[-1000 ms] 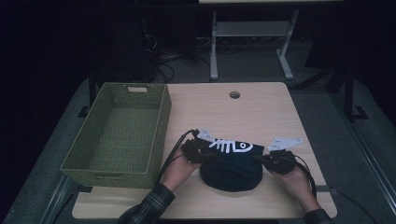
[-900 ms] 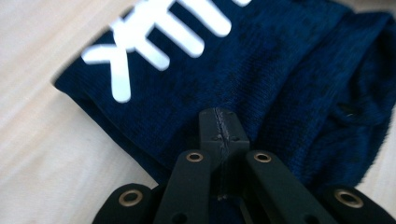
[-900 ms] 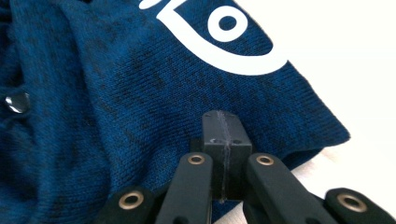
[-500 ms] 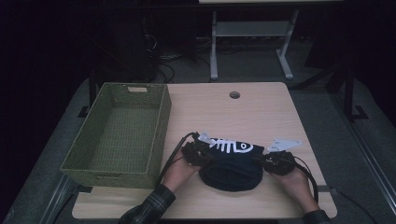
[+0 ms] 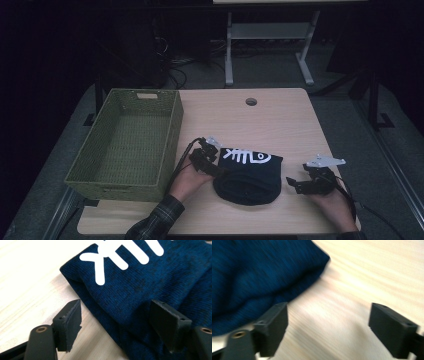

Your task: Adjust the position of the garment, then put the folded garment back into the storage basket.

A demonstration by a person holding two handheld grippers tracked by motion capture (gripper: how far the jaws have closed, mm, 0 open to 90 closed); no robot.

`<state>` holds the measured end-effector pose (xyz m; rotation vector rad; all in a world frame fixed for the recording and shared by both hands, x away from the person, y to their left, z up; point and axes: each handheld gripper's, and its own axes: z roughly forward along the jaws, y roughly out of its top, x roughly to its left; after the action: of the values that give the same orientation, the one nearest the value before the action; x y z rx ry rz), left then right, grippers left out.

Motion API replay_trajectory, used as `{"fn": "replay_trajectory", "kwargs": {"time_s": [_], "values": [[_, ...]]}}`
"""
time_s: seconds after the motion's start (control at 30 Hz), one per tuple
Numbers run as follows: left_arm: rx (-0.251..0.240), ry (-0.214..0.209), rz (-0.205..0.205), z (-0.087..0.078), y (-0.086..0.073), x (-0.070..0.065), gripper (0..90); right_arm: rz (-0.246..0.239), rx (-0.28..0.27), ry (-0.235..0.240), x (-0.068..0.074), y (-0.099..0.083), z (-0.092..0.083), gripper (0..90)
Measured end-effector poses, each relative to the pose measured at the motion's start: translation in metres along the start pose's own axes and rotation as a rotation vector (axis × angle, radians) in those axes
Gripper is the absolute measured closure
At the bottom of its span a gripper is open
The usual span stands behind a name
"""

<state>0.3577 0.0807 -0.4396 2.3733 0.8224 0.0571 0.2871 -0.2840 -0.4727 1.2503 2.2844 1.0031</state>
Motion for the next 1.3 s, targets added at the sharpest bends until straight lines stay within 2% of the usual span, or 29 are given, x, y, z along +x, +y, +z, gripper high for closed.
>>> {"fn": "replay_trajectory", "kwargs": {"time_s": [0.1, 0.27, 0.33, 0.47, 0.5, 0.6, 0.7, 0.8, 0.97, 1.1, 1.3], "values": [[0.011, -0.002, -0.006, 0.004, -0.001, 0.001, 23.9, 0.006, 0.02, -0.015, -0.001, -0.005, 0.003, 12.2], [0.015, -0.008, -0.014, 0.011, -0.003, 0.002, 21.7, -0.004, 0.01, -0.028, 0.0, -0.006, 0.008, 7.5], [0.032, -0.014, 0.0, 0.013, -0.004, 0.003, 21.4, -0.002, 0.007, -0.028, -0.001, -0.006, 0.008, 7.0], [0.024, -0.007, -0.002, 0.017, -0.004, 0.0, 21.1, -0.012, 0.007, -0.029, -0.001, -0.006, 0.008, 6.8], [0.032, -0.004, 0.016, 0.017, -0.004, -0.001, 21.7, -0.01, 0.009, -0.026, -0.002, -0.006, 0.009, 6.8], [0.026, -0.002, 0.019, 0.018, -0.004, -0.004, 24.8, 0.007, 0.016, -0.011, -0.004, -0.005, 0.009, 6.6], [0.024, -0.026, 0.021, 0.017, -0.004, -0.005, 33.9, 0.007, 0.017, -0.012, -0.004, -0.005, 0.009, 6.5], [0.025, -0.074, 0.016, 0.016, -0.004, -0.004, 45.1, 0.007, 0.017, -0.012, -0.004, -0.005, 0.009, 6.5], [0.019, -0.131, -0.01, 0.018, -0.004, -0.003, 60.5, 0.006, 0.017, -0.01, -0.004, -0.005, 0.009, 6.5], [0.015, -0.151, -0.018, 0.019, -0.004, -0.002, 68.0, 0.005, 0.017, -0.01, -0.004, -0.005, 0.009, 6.5], [0.012, -0.18, -0.025, 0.017, -0.003, 0.002, 73.5, 0.003, 0.018, -0.008, -0.004, -0.005, 0.009, 6.5]]}}
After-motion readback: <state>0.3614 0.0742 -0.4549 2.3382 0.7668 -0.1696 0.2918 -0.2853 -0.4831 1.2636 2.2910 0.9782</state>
